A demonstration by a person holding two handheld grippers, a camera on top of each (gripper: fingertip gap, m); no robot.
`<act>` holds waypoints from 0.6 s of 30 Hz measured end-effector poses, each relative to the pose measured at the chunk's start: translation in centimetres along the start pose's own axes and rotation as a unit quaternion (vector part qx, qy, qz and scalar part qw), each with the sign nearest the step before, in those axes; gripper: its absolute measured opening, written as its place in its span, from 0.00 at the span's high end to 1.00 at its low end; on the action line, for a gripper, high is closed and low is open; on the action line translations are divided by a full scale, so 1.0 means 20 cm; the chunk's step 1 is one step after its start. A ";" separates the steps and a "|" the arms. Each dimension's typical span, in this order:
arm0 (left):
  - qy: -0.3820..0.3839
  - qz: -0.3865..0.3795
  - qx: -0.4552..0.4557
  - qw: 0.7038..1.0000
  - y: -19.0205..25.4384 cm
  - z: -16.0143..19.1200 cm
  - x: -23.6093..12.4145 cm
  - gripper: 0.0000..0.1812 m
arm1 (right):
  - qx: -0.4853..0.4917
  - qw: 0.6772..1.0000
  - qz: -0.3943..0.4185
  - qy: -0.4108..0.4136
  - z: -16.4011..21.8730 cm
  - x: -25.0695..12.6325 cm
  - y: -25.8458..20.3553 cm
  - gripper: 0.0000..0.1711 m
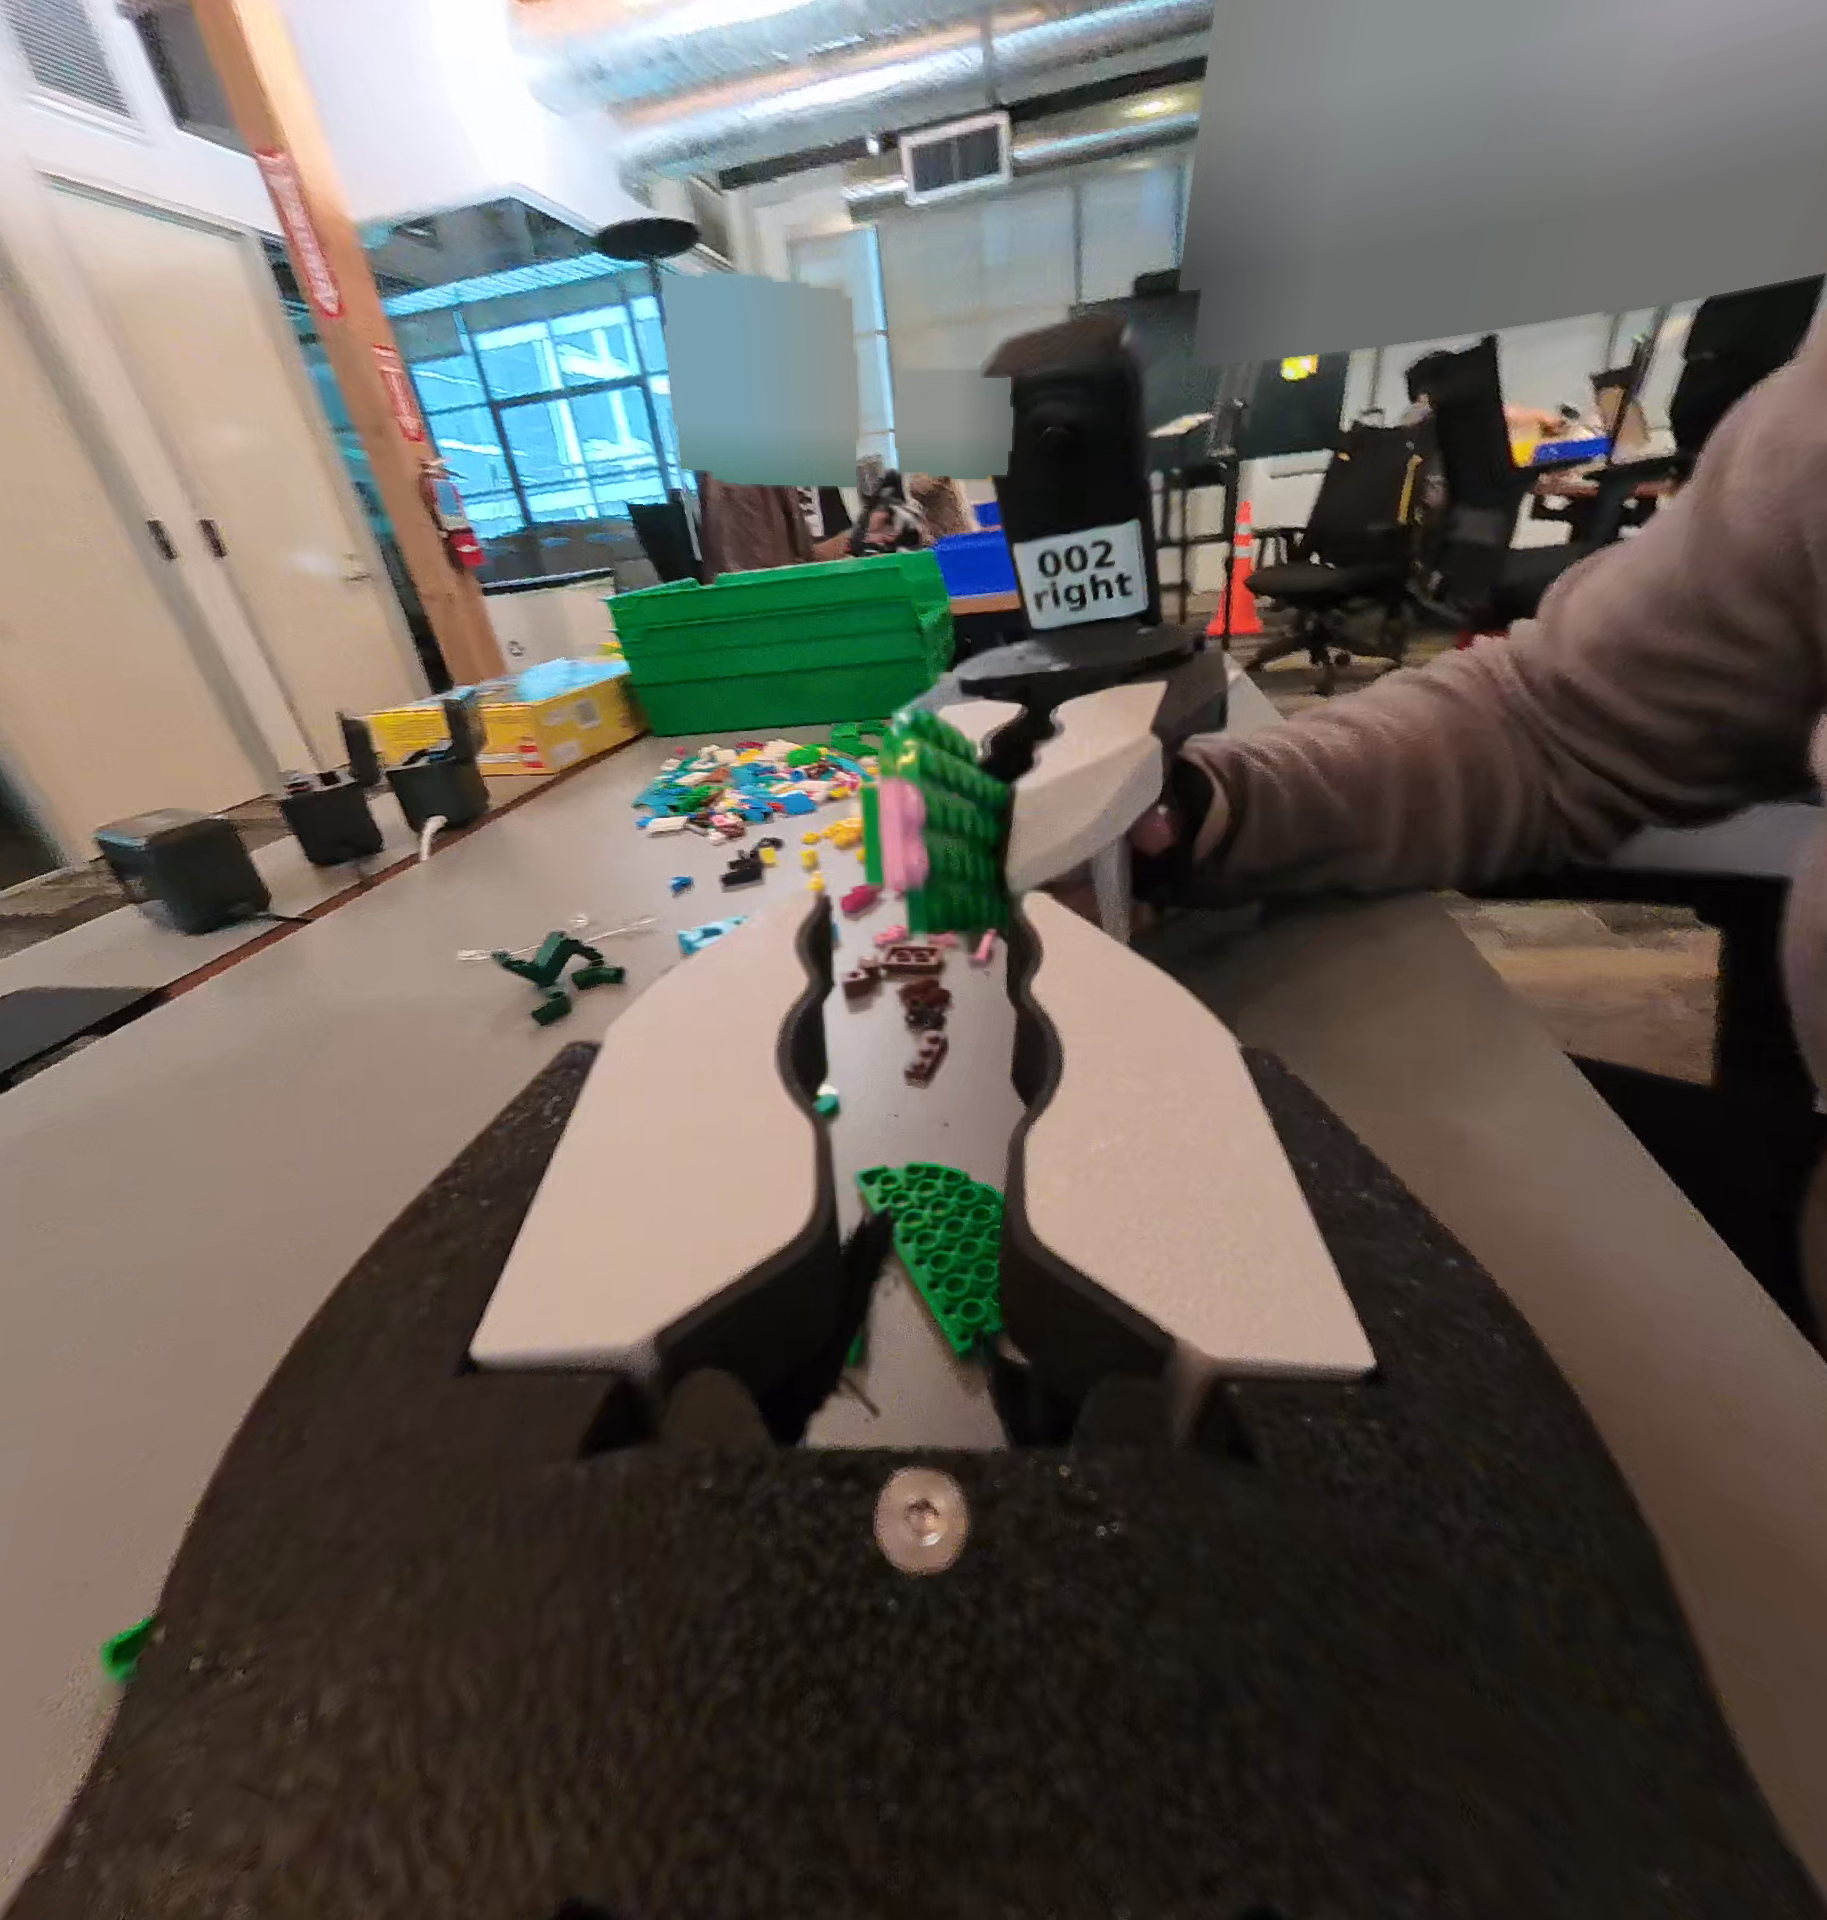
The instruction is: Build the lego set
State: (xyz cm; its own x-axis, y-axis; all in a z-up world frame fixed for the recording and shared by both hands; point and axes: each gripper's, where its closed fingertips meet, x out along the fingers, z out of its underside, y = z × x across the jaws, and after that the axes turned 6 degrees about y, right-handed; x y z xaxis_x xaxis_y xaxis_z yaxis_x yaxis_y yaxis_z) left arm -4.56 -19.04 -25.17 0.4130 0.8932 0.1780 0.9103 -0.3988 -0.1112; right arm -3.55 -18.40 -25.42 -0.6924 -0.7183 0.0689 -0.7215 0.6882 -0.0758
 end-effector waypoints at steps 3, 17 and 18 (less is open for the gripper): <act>0.011 -0.025 -0.008 1.000 -0.05 -0.02 -0.01 0.81 | 0.116 0.991 0.008 0.067 -0.09 -0.01 0.07 0.96; 0.065 -0.095 -0.019 0.993 -0.18 -0.07 -0.08 0.84 | 0.251 0.944 0.019 0.212 -0.23 0.13 0.21 0.96; 0.066 -0.096 -0.018 0.993 -0.18 -0.08 -0.08 0.84 | 0.250 0.944 0.020 0.213 -0.24 0.13 0.22 0.96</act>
State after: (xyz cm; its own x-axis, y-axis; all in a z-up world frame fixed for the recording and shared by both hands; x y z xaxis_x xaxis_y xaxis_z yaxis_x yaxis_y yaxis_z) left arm -8.53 -19.32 -23.57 0.2299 0.9196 0.3185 0.9720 -0.2334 -0.0277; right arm -8.54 -16.87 -20.87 -0.7359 -0.5137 0.4411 -0.6748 0.5032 -0.5398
